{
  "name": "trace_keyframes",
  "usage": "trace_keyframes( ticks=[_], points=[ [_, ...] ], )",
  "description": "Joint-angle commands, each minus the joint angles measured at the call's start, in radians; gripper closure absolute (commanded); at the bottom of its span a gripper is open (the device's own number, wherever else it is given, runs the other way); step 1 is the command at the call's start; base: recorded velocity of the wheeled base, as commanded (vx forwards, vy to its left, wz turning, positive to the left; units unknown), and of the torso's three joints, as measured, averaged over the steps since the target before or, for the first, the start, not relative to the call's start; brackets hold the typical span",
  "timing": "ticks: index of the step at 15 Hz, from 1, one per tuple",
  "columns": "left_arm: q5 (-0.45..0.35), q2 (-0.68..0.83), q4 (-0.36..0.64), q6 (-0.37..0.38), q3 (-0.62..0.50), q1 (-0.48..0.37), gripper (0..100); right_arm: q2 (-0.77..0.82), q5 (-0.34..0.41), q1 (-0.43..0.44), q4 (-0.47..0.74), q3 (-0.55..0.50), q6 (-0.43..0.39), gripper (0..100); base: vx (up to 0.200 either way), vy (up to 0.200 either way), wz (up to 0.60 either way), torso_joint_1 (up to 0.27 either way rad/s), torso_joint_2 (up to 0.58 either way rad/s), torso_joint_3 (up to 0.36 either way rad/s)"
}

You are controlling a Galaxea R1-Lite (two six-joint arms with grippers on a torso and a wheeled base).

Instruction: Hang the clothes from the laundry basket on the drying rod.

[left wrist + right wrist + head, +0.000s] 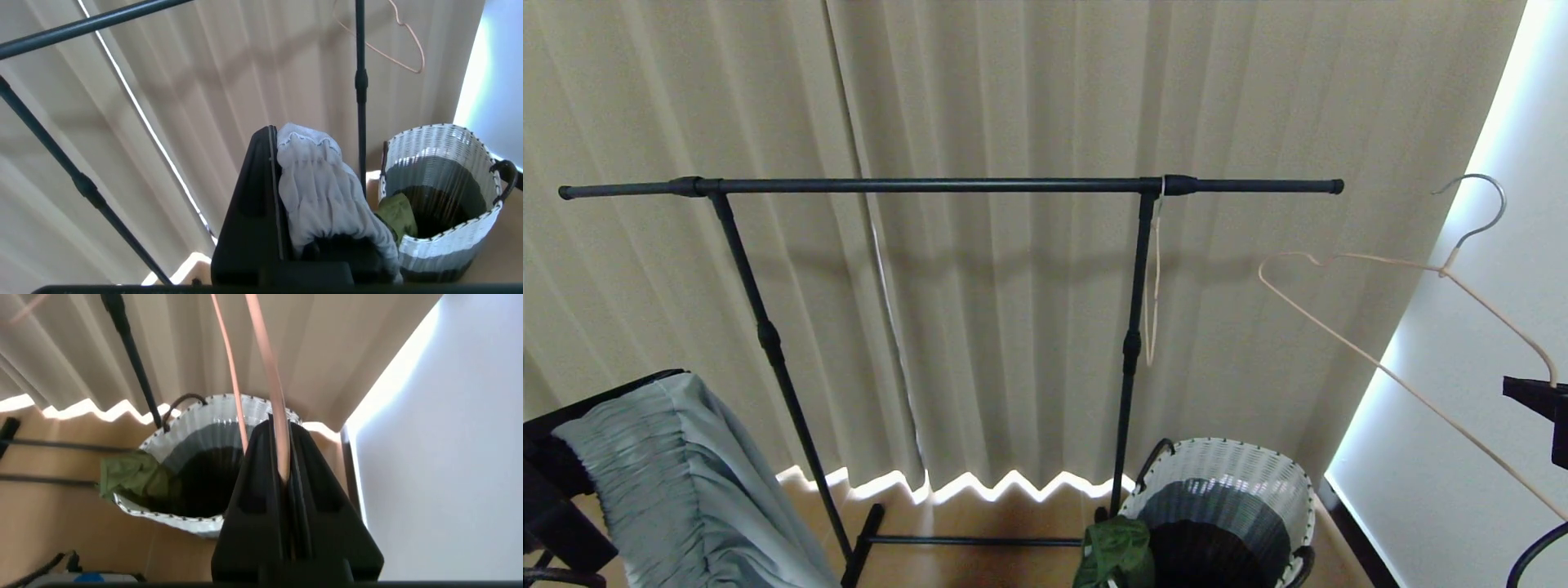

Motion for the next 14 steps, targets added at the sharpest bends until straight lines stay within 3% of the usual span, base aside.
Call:
trace_keyframes(
  ticks=[1,5,14],
  points=[
    [0.0,0.002,0.0,-0.001,0.0,0.0,100,-0.009,0.004,0.0,-0.004,-0.005,0.009,100,0.0,0.0,0.0,0.0,0.0,0.0],
    [0.0,0.003,0.0,-0.001,0.0,0.0,100,-0.008,0.019,0.003,-0.146,-0.002,0.069,100,0.0,0.0,0.0,0.0,0.0,0.0],
    [0.0,0.015,0.001,-0.004,-0.003,0.0,100,-0.012,0.051,0.003,-0.163,0.0,0.08,100,0.0,0.0,0.0,0.0,0.0,0.0]
  ],
)
